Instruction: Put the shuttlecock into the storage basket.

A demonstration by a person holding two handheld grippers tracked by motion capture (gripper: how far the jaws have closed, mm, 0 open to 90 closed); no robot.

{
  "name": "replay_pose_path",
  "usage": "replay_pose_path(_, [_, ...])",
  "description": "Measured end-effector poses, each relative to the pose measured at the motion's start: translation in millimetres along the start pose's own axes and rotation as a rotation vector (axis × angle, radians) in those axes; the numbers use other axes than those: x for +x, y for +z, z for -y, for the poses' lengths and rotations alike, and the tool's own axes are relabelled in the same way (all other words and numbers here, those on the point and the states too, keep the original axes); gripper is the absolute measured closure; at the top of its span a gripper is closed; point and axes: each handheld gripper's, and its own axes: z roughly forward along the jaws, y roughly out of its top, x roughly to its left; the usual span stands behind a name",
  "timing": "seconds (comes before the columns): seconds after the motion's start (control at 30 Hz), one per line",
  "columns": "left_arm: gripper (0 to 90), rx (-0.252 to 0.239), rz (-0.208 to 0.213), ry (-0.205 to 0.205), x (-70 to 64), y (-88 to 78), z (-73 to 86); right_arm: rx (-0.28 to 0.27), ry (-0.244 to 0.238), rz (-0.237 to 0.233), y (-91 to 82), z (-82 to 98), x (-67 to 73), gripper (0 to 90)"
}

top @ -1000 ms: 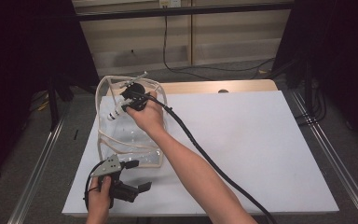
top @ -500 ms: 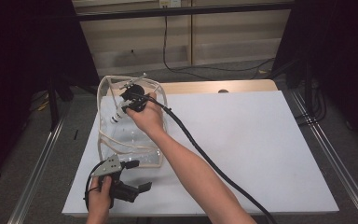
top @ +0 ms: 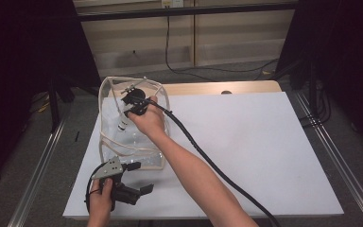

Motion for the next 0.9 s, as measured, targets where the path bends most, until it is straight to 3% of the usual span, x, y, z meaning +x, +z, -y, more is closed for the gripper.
replay_pose_path(0.6, [3.8, -0.004, -0.002, 0.000, -0.5, -0.2, -0.3, 0.040, 0.005, -0.036, 11.1, 4.4, -1.1, 87.5])
replay_pose_path(0.63, [3.8, -0.004, -0.001, 0.000, -0.5, -0.2, -0.2, 0.055, 0.013, -0.045, 12.8, 5.3, -1.7, 80.1])
replay_pose_path(0.7, [3.8, -0.006, 0.000, 0.000, -0.6, -0.1, -0.2, 0.060, 0.016, 0.001, 14.2, 6.2, -1.1, 46.7])
replay_pose_path(0.8, [3.8, 0.001, -0.002, 0.006, -0.8, -0.3, -0.6, 0.070, 0.007, 0.067, 14.7, 6.3, -1.7, 30.4])
replay_pose_path(0.9, [3.8, -0.001, -0.003, 0.008, -1.1, -0.6, -1.1, 0.045, 0.032, 0.069, 10.2, 3.8, -2.8, 21.4])
